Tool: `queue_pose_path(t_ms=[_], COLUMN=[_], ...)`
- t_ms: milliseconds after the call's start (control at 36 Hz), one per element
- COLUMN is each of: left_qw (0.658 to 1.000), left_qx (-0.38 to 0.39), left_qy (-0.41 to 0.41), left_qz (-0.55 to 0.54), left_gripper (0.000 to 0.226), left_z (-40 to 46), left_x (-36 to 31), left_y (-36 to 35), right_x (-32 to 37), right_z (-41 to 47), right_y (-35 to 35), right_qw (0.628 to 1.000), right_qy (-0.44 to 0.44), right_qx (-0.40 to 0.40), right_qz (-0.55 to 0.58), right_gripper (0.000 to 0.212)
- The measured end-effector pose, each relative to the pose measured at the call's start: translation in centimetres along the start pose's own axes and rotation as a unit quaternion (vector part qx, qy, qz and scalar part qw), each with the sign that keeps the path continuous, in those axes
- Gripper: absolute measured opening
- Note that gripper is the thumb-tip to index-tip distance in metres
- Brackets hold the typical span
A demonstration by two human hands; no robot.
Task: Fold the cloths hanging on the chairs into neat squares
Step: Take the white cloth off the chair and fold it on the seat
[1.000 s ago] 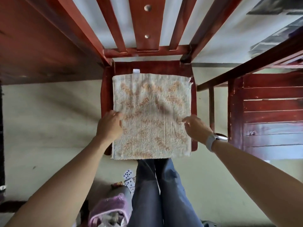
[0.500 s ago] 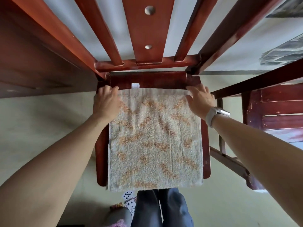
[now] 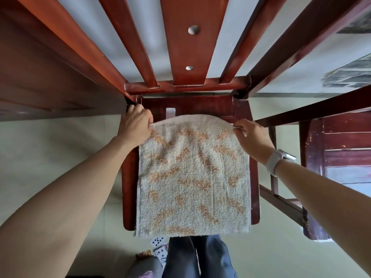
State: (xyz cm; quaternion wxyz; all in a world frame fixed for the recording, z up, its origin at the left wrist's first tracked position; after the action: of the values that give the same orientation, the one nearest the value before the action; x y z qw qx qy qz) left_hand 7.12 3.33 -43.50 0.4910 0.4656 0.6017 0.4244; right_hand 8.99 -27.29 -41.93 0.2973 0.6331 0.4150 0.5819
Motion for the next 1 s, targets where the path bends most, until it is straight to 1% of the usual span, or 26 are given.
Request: queue_pose_path(t_ms=[111,139,167,194,222,250,278,306,333,361,389,417,444,472,500,528,556,611,639,694,750,833,889,1000], left_qw=[0.995,0.993,0.992,0.989,0.981,0.96,0.927,0.89,0.856,0.835,0.833,0.848,0.879,0.912,0.938,0.954,0.963,0.976,0.981,0.985,0.989,0.993,0.993,0.992], left_qx=[-0.058,-0.064,-0.046,0.006,0.099,0.222,0.338,0.435,0.504,0.54,0.544,0.517,0.459,0.381,0.296,0.217,0.147,0.053,0.022,-0.009,-0.013,-0.026,-0.034,-0.046], left_qy=[-0.042,-0.049,-0.044,-0.026,-0.007,0.001,-0.01,-0.02,-0.025,-0.019,-0.004,0.007,0.016,0.038,0.072,0.108,0.132,0.123,0.109,0.097,0.084,0.056,0.054,0.039], left_qz=[-0.064,-0.085,-0.112,-0.143,-0.169,-0.174,-0.159,-0.135,-0.113,-0.103,-0.106,-0.116,-0.13,-0.146,-0.163,-0.175,-0.183,-0.17,-0.161,-0.14,-0.119,-0.1,-0.097,-0.11], left_gripper=[0.006,0.006,0.006,0.007,0.006,0.006,0.006,0.008,0.013,0.017,0.019,0.019,0.019,0.018,0.018,0.02,0.021,0.021,0.02,0.02,0.021,0.022,0.021,0.019], left_z=[-1.8,-2.4,-2.9,-3.4,-3.8,-4.1,-4.5,-4.9,-5.2,-5.2,-5.1,-4.9,-4.5,-4.1,-3.8,-3.6,-3.3,-2.9,-2.7,-2.5,-2.6,-2.8,-3.0,-3.3], left_x=[0.0,-0.1,-0.3,-0.4,-0.6,-0.8,-1.0,-1.2,-1.3,-1.2,-1.0,-0.7,-0.4,-0.1,0.1,0.2,0.2,0.3,0.3,0.3,0.0,-0.3,-0.3,-0.1], left_y=[0.9,1.2,1.6,2.0,2.3,2.7,3.1,3.6,3.9,4.2,4.3,4.1,3.8,3.3,2.8,2.4,1.8,0.8,0.4,-0.3,-0.8,-1.3,-1.4,-1.4], right_x=[-0.2,-0.2,-0.2,-0.1,0.0,0.3,0.5,0.8,1.1,1.3,1.4,1.3,1.2,0.9,0.6,0.2,0.0,-0.2,-0.4,-0.5,-0.6,-0.9,-1.1,-1.3], right_z=[-1.7,-2.1,-2.4,-2.8,-3.0,-3.3,-3.6,-3.9,-4.1,-4.3,-4.4,-4.3,-4.0,-3.6,-3.0,-2.5,-2.0,-1.1,-0.7,-0.2,0.0,0.4,0.5,0.7], right_y=[0.9,1.1,1.4,1.7,2.0,2.4,2.8,3.3,3.7,4.1,4.4,4.5,4.3,4.1,3.6,3.0,2.6,1.9,1.5,0.8,0.2,-0.5,-0.8,-1.2], right_qw=[1.0,0.999,0.998,0.993,0.984,0.965,0.934,0.894,0.851,0.814,0.798,0.803,0.829,0.87,0.91,0.943,0.964,0.985,0.991,0.995,0.996,0.996,0.996,0.996], right_qy=[0.001,0.002,0.0,-0.01,-0.022,-0.032,-0.04,-0.063,-0.103,-0.142,-0.165,-0.171,-0.158,-0.129,-0.103,-0.097,-0.113,-0.133,-0.124,-0.092,-0.067,-0.049,-0.03,-0.04], right_qx=[0.021,0.04,0.068,0.11,0.175,0.26,0.354,0.443,0.515,0.562,0.577,0.567,0.533,0.474,0.401,0.318,0.238,0.102,0.057,0.019,0.014,0.013,0.012,0.013], right_qz=[0.016,0.015,0.02,0.027,0.025,0.012,-0.002,-0.001,0.021,0.044,0.06,0.068,0.061,0.038,0.017,0.014,0.026,0.032,0.016,-0.027,-0.058,-0.073,-0.081,-0.083], right_gripper=[0.018,0.019,0.019,0.02,0.019,0.017,0.014,0.011,0.01,0.011,0.012,0.011,0.01,0.008,0.011,0.015,0.017,0.021,0.023,0.023,0.023,0.022,0.021,0.02])
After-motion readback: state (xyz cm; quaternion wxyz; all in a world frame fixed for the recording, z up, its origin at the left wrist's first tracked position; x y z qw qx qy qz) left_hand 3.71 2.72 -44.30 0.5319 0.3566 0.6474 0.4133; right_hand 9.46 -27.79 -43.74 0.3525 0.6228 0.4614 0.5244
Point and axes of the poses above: each hand's wrist, its own z-axis towards the middle knuckle, its own y-axis out of the back of the hand, x = y × z, the point moved 1 cm from there along z, towards the middle knuckle, and after that the axes turned 13 degrees about -x, right-handed, at the moved point
